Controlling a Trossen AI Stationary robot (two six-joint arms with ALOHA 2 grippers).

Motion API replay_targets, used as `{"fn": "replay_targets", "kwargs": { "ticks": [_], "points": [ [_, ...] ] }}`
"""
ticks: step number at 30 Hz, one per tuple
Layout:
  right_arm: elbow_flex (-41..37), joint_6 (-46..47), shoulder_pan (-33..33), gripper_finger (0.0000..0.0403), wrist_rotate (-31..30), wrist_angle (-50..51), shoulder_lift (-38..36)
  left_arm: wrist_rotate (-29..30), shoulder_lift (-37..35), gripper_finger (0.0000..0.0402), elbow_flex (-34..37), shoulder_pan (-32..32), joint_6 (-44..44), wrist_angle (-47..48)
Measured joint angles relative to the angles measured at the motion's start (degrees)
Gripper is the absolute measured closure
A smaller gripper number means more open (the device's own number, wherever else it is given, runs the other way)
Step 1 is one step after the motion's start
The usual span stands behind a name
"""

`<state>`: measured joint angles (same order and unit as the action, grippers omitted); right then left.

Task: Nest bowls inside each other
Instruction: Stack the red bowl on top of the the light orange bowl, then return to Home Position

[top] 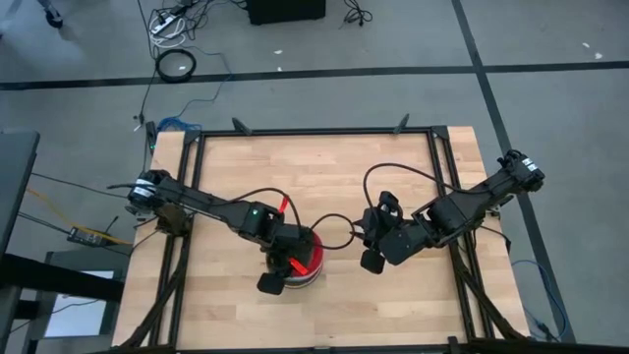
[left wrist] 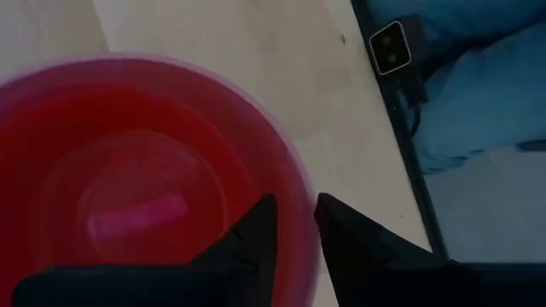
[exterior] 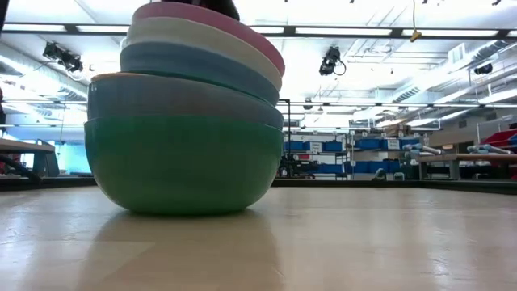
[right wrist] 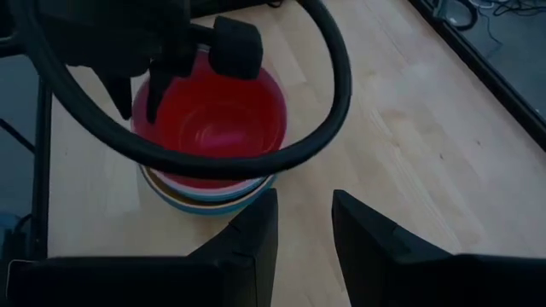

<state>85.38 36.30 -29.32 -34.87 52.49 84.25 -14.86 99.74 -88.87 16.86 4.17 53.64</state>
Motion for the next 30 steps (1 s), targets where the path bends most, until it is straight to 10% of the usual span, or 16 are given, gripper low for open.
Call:
{"fn": "replay_targets", "kwargs": {
  "ticks": [11,21,30],
  "points": [
    [0.0,0.04,0.02,0.0302,-0.02,0.0,0.0,-2.42,-0.48,0.0304,-12.25,0.66,0.51,5.36],
    [0.0,-0.22,-1.12,0.0302,-7.63,3.81,0.0,17.06,-1.83,0.0304,-26.16,1.21,0.6,24.8],
    [0.0,20.54,-1.92,0.0305,-13.31,27.15,0.0,26.92,-9.47,0.0304,-26.16,1.25,2.03,28.48]
  ]
}}
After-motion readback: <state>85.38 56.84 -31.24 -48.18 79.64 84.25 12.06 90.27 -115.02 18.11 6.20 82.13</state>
